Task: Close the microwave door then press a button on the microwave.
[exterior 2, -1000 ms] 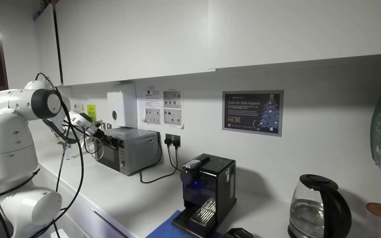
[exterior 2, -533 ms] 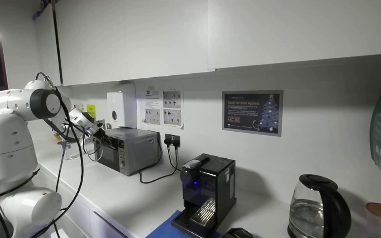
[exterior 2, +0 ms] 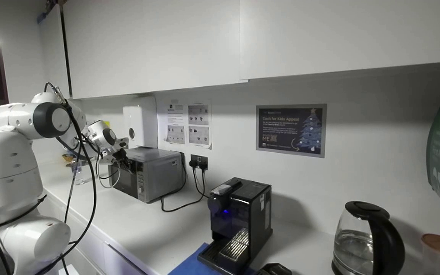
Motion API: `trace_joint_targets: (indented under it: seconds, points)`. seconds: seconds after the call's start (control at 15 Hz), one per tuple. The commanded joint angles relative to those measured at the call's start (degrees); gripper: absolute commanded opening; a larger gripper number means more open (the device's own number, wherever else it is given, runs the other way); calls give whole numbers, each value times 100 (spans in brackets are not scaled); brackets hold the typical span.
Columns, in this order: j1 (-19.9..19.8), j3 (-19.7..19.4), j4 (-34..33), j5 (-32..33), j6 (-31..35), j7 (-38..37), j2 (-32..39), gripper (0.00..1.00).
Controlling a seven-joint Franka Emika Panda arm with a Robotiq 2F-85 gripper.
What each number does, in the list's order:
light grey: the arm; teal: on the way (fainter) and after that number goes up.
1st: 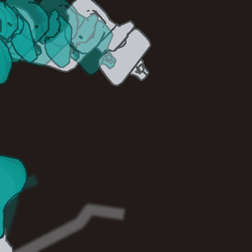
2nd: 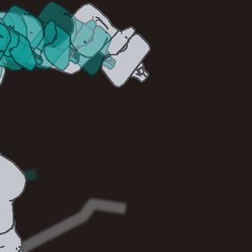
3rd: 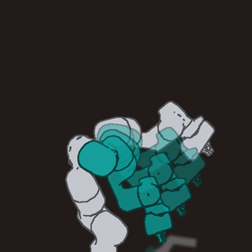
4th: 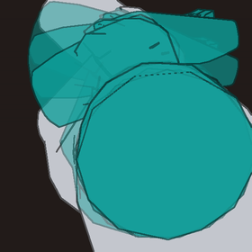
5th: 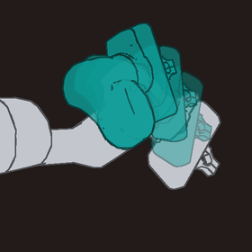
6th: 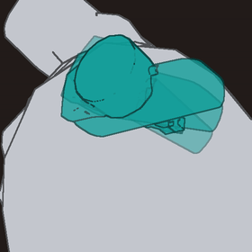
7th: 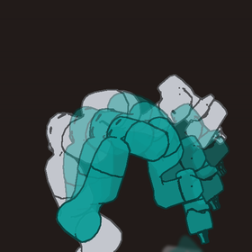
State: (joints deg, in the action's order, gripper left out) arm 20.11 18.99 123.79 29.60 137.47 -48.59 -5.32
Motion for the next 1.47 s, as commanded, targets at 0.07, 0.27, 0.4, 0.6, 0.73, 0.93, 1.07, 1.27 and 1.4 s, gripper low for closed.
trace_joint_targets:
  seconds: [0.07, 0.27, 0.4, 0.6, 0.73, 0.93, 1.07, 1.27, 1.4]
  points:
    - [-144, -27, 9, -1075, 52, 966, -112, 0]
    - [-144, -15, -17, -1674, -87, 1430, -142, 0]
    - [-139, 2, -25, -1940, -174, 1611, -187, 0]
    - [-147, 19, -30, -2134, -339, 1688, -268, 0]
    - [-140, 24, -19, -2284, -491, 1708, -339, 0]
    - [-113, 44, -12, -2575, -770, 1770, -453, 0]
    - [-93, 64, -5, -2808, -908, 1870, -530, 0]
    - [-87, 123, 22, -3025, -1081, 1917, -668, 0]
    - [-93, 170, 51, -3083, -1199, 1883, -767, 0]
